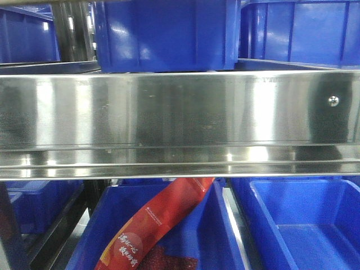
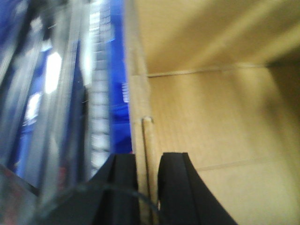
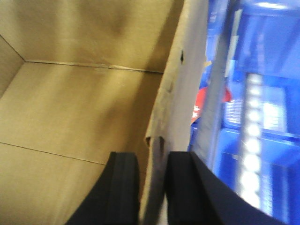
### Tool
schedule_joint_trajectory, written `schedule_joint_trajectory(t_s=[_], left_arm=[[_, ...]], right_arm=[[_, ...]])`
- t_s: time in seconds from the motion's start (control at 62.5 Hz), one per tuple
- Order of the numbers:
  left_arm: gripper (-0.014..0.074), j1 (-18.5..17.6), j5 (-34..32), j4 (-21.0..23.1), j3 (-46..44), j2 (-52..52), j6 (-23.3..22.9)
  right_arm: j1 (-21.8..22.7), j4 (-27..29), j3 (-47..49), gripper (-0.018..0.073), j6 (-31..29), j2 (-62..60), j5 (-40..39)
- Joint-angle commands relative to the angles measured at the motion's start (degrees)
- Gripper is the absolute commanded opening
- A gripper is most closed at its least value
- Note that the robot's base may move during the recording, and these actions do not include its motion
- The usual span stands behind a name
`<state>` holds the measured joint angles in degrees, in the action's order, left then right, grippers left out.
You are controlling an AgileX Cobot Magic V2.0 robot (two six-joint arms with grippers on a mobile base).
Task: Grab carton from right shelf to conveyor
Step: 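Clamp the carton's side walls with both grippers and lift it, then hold the carton with both grippers while the base backs away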
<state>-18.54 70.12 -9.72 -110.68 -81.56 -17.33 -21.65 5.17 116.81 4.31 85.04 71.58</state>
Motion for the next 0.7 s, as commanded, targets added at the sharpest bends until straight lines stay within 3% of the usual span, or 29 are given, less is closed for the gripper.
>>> schedule_joint_trajectory(t_s=[0.0,0.144,0.336,0.688], left_arm=[[-0.0018,-3.18,-0.16,-2.40,2.98,3.60,-1.53],[-0.0018,-8.77,-0.16,-3.90,8.13,7.39,-5.48],[-0.0018,-14.29,-0.16,-6.40,9.44,8.54,-7.39],[-0.0018,-14.83,-0.16,-6.09,9.44,7.65,-8.32]], right_arm=[[0.30,-1.64,-4.27,-0.0067,-0.72,-5.30,-1.62],[0.30,-1.64,-14.33,-0.0067,-0.72,-12.68,-1.62],[0.30,-1.64,-26.16,-0.0067,-0.72,-20.84,-1.75],[0.30,-1.64,-28.38,-0.0067,-0.72,-22.13,-4.17]])
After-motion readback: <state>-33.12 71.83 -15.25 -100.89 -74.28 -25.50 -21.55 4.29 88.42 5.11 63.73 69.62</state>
